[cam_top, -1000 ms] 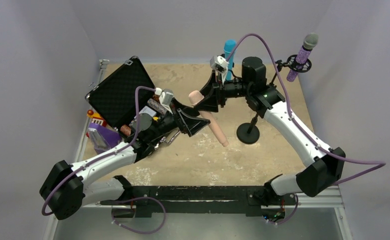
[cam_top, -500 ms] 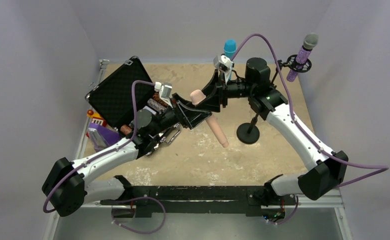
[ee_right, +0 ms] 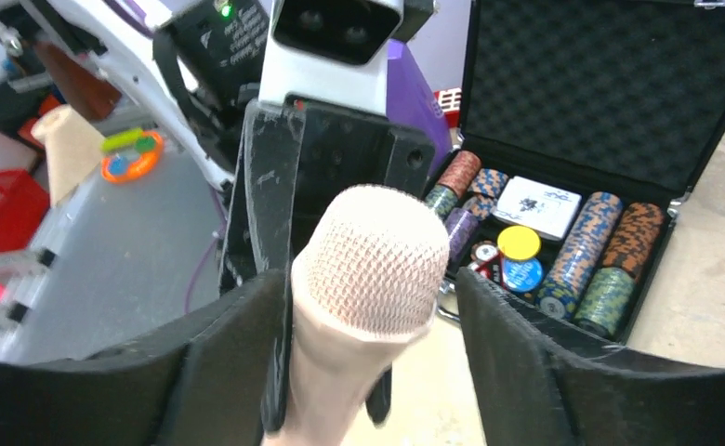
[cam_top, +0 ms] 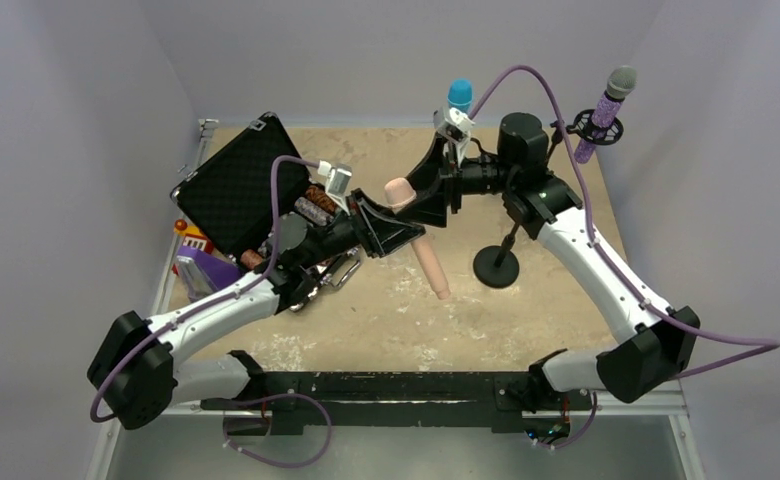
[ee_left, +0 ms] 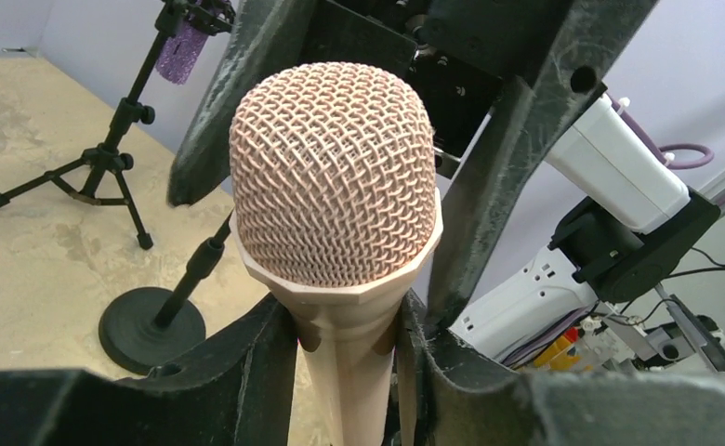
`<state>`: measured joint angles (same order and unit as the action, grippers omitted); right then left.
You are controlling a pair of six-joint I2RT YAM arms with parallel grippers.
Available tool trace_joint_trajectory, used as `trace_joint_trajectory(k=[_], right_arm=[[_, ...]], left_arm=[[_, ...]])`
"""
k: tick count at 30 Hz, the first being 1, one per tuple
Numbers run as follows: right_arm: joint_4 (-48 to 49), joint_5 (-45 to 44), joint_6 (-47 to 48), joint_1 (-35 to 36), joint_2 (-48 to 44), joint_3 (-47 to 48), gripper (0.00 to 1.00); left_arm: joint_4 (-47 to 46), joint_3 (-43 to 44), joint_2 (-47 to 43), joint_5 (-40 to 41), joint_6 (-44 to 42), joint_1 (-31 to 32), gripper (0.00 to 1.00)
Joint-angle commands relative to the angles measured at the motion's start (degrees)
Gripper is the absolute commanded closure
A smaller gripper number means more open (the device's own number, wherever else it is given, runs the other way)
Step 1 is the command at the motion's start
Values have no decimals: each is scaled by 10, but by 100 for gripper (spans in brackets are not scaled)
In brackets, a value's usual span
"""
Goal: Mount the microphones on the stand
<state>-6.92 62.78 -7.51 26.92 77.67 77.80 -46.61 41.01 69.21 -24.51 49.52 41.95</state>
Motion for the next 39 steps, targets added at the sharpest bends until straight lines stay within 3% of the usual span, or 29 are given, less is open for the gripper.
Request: trace_joint_trajectory(k=[1,4,7,10,14,19,25,31,39], right_arm=[[-101,55,100,-29,-41,41,16],[-225,53,234,-67,-66,66,12],[-352,-31,349,-85,-93,87,11],[-368,-135,383,-126,-144,47,10],[-435,-155,430,-260,-181,19,9],[-505,-166,502,-364,-181,6,9],[-509,-198,515,-389,-138,11,10],[-511,-145,545,-393,-106,15,15],[-560,-92,607,-393,-71,42,38]], left_arm=[[40,-4,-75,3,-57,-25,100],[191,12,-126,14,-149,-31,100],[315,47,-150,17,-242,-34,100],[411,89,-154,13,-328,-35,100],[500,137,-146,-8,-396,-34,100],[515,153,-134,-25,-427,-35,100],[483,155,-115,-53,-418,-35,100],[426,165,-86,-81,-402,-35,100],[390,221,-16,-118,-403,-37,100]])
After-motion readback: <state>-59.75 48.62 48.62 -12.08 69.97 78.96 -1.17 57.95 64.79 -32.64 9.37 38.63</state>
